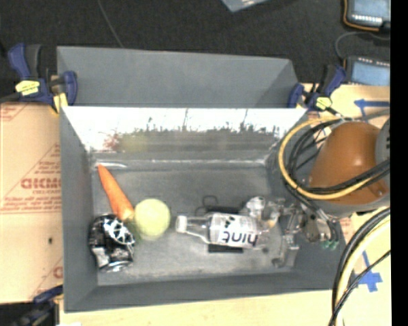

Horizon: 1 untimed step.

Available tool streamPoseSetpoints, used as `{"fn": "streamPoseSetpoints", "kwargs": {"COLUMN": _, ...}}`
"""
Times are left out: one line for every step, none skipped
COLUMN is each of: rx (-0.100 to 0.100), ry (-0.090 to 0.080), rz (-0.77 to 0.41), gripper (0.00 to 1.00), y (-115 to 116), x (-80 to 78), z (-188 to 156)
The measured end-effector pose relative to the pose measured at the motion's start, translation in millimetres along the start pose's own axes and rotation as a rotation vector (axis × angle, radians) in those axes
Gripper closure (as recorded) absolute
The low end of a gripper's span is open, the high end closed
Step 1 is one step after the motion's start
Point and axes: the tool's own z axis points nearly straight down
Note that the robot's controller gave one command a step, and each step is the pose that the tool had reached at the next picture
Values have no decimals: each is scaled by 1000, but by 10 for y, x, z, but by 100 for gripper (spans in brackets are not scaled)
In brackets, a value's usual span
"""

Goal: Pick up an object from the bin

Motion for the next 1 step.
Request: {"fn": "streamPoseSetpoints", "kwargs": {"rx": 1, "ry": -7, "rz": -4, "gripper": 0, "y": 3, "x": -19, "z": -39}}
